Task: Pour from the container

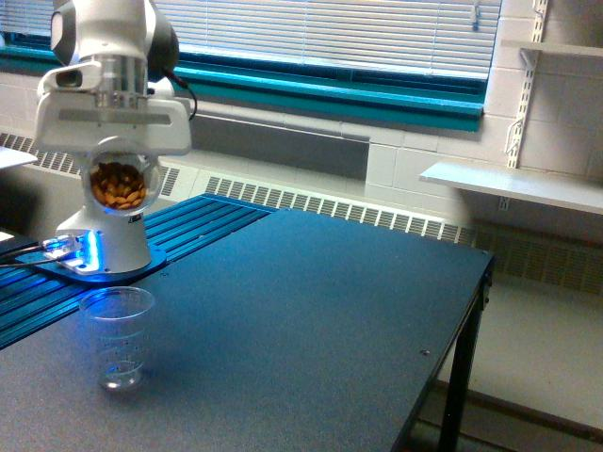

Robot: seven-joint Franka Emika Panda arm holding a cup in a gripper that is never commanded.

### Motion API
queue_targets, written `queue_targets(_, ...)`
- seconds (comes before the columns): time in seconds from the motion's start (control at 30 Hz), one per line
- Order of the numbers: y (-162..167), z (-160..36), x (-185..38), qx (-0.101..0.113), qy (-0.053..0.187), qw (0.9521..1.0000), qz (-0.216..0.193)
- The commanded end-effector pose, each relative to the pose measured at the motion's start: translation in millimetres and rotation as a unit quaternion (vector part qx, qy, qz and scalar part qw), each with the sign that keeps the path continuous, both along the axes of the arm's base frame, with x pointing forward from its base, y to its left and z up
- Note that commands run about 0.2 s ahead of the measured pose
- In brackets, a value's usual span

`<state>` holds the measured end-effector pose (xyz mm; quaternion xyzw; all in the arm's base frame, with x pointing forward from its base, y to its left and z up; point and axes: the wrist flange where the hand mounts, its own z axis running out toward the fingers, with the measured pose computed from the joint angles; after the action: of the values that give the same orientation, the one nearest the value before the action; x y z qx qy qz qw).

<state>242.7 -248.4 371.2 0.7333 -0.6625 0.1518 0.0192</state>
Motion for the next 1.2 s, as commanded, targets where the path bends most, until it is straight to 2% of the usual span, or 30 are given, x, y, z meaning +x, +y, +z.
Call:
queue_targets(0.03, -3, -15.2, -13, 0.012, 0.016, 0.9995, -0.025)
queue_targets(0.2, -4, -25.3, -16, 0.017, 0.026, 0.9992, -0.027)
queue_targets(0.47, 9, -41.8, -11, 0.029, 0.038, 0.9988, -0.009)
queue_targets(0.7, 14, -53.5, -12, 0.039, 0.061, 0.9974, 0.001)
queue_targets(1.2, 11, -72.5, -16, 0.045, 0.094, 0.9945, 0.001)
